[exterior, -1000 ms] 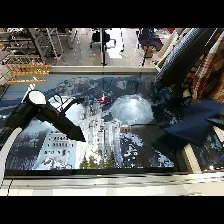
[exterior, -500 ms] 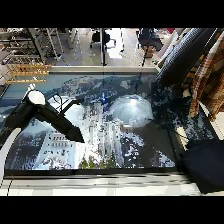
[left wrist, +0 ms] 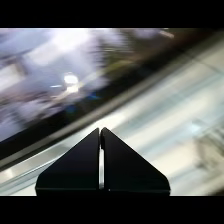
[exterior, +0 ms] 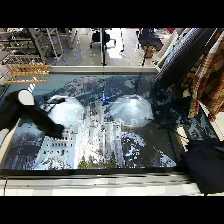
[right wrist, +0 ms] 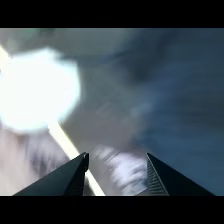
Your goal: Fold the clothes and pants, and hang the long-sleeved shirts on hangers.
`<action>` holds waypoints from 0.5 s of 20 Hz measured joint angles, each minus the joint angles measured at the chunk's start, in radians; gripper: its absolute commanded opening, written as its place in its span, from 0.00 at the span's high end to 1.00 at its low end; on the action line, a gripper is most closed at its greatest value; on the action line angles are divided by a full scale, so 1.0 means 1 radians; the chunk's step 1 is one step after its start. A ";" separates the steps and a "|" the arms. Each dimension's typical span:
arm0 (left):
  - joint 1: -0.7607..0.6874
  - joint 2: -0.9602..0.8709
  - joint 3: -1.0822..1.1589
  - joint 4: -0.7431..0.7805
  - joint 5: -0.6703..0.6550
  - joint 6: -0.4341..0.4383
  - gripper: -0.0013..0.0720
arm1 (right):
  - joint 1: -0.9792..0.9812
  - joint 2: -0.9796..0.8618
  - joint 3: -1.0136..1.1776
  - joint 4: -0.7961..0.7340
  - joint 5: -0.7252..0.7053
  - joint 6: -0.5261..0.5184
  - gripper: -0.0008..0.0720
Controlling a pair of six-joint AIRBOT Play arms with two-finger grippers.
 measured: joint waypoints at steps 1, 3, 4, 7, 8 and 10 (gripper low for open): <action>0.022 0.032 0.000 0.099 0.041 -0.041 0.96 | 0.113 0.000 0.000 -0.022 0.010 -0.001 0.41; 0.072 0.097 0.000 0.227 0.130 -0.096 0.96 | 0.345 0.000 -0.008 -0.077 0.000 -0.001 0.41; 0.097 0.124 0.000 0.267 0.174 -0.113 0.96 | 0.461 0.000 -0.011 -0.103 -0.021 -0.002 0.41; 0.163 0.178 0.000 0.344 0.249 -0.145 0.96 | 0.744 0.000 -0.018 -0.166 -0.147 -0.005 0.54; 0.177 0.187 0.000 0.362 0.260 -0.151 0.96 | 0.825 0.000 -0.019 -0.182 -0.204 -0.005 0.81; 0.195 0.198 0.000 0.376 0.276 -0.159 0.96 | 0.947 0.000 -0.020 -0.214 -0.335 -0.005 0.97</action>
